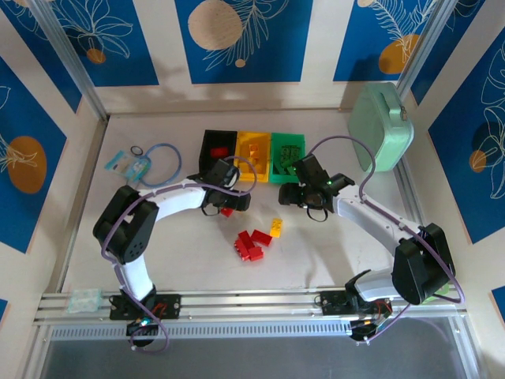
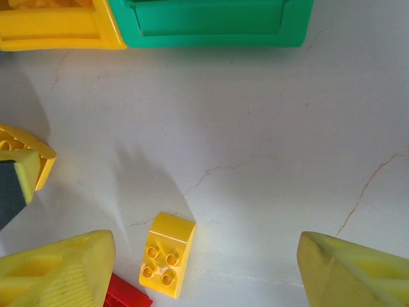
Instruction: Sort the legos into containers by color
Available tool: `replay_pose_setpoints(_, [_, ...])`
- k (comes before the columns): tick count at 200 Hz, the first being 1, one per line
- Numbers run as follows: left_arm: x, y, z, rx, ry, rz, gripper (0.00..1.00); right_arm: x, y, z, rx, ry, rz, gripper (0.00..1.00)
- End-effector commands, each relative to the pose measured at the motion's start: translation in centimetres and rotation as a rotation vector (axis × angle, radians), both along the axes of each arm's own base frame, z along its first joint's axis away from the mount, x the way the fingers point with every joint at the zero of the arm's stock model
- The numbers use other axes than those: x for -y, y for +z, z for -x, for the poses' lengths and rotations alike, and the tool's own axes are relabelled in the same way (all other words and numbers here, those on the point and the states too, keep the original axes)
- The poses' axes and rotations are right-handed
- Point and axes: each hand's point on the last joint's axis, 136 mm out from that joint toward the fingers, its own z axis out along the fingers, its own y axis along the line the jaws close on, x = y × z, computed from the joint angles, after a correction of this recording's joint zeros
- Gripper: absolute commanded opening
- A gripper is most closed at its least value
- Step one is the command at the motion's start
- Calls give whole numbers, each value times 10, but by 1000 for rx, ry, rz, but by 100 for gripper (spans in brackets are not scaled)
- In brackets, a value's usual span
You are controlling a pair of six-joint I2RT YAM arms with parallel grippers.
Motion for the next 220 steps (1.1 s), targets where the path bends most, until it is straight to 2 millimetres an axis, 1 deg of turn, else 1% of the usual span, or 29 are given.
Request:
replay_pose_setpoints(1, [6, -8, 8, -33, 2, 42, 90, 0, -11, 9, -44, -5, 5, 76])
replay_pose_setpoints(32, [7, -17, 12, -44, 4, 33, 86, -2, -12, 9, -46, -6, 7, 76])
replay_pose_setpoints(62, [9, -21, 12, -46, 7, 29, 78, -2, -13, 10, -49, -7, 10, 76])
replay_pose_setpoints(92, [11, -19, 11, -38, 3, 35, 68, 0, -13, 11, -47, -11, 13, 76])
replay_pose_setpoints(117, [10, -14, 11, -31, 5, 33, 67, -2, -12, 12, -45, -1, 14, 76])
replay_pose_setpoints(128, [10, -11, 12, -22, 5, 38, 65, -2, -12, 12, -44, 3, 18, 76])
replay_pose_setpoints(158, [8, -10, 15, -19, 9, 46, 57, -3, -13, 12, -43, 1, 15, 75])
replay_pose_setpoints(186, [9, -12, 16, -21, 9, 53, 46, -4, -12, 12, -41, 3, 18, 75])
replay_pose_setpoints(202, [10, -7, 15, -6, 7, 59, 41, -3, -12, 13, -39, 2, 21, 75])
replay_pose_setpoints(220, [10, 3, 12, 20, 5, 66, 38, -2, -12, 14, -37, 0, 23, 75])
